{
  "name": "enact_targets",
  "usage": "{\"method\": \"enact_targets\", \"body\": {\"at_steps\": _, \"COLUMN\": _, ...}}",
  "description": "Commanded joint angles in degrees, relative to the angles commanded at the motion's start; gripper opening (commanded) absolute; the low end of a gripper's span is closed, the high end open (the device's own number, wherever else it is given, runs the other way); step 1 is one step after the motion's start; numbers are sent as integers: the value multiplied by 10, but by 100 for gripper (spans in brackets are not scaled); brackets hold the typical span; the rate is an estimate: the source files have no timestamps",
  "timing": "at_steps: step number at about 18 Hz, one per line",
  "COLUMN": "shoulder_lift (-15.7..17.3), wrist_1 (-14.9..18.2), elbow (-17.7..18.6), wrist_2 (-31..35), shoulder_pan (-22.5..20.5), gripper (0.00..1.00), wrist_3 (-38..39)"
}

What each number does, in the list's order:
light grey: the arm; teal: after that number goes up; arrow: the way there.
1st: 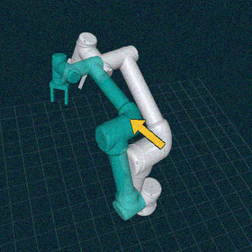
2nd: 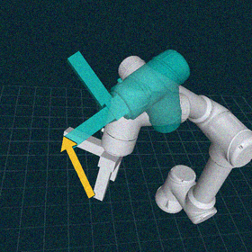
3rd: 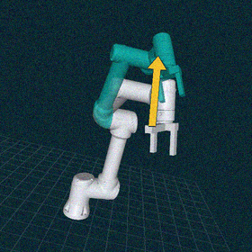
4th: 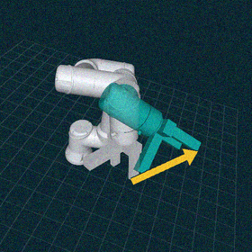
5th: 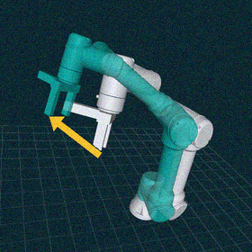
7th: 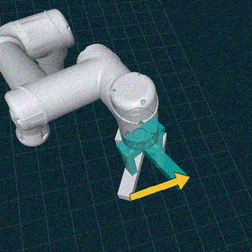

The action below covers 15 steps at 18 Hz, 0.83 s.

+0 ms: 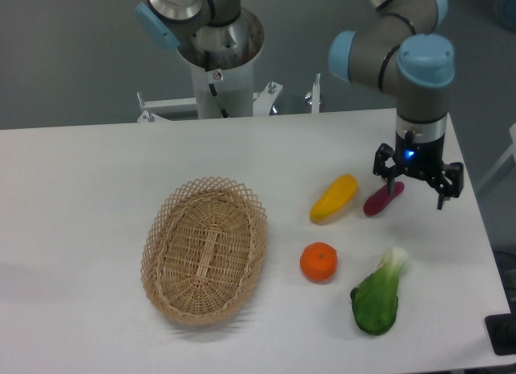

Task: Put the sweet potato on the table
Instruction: 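Open the gripper to release the sweet potato and lift away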

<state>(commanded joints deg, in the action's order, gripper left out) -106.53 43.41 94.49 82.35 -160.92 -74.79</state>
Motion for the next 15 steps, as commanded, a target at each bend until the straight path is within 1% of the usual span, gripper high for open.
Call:
{"method": "enact_targets", "body": {"at_steps": 1, "shoulder_lift": 1, "wrist_1": 18, "elbow": -12, "wrist_2": 2, "shoulder_pan": -4, "gripper": 100, "wrist_3": -1}}
{"method": "enact_targets", "body": {"at_steps": 3, "shoulder_lift": 14, "wrist_1": 74, "elbow": -34, "wrist_2": 3, "shoulder_pan": -11, "gripper": 100, "wrist_3": -16}}
{"method": "enact_targets", "body": {"at_steps": 6, "shoulder_lift": 25, "wrist_1": 138, "elbow": -65, "wrist_2": 7, "shoulder_pan": -36, "gripper": 100, "wrist_3": -150}}
{"method": "enact_targets", "body": {"at_steps": 9, "shoulder_lift": 29, "wrist_1": 224, "elbow": -96, "wrist_2": 7, "shoulder_pan": -68, "gripper": 100, "wrist_3": -213}}
{"method": "enact_targets", "body": {"at_steps": 10, "shoulder_lift": 33, "wrist_1": 241, "elbow": -98, "wrist_2": 7, "shoulder_pan": -78, "gripper": 100, "wrist_3": -253}}
{"method": "enact_targets", "body": {"at_steps": 11, "shoulder_lift": 34, "wrist_1": 249, "elbow": -99, "wrist_2": 7, "shoulder_pan": -90, "gripper": 100, "wrist_3": -298}}
{"method": "enact_targets", "body": {"at_steps": 12, "shoulder_lift": 36, "wrist_1": 252, "elbow": -98, "wrist_2": 8, "shoulder_pan": -96, "gripper": 100, "wrist_3": -328}}
{"method": "enact_targets", "body": {"at_steps": 15, "shoulder_lift": 42, "wrist_1": 252, "elbow": -91, "wrist_2": 6, "shoulder_pan": -108, "gripper": 100, "wrist_3": -350}}
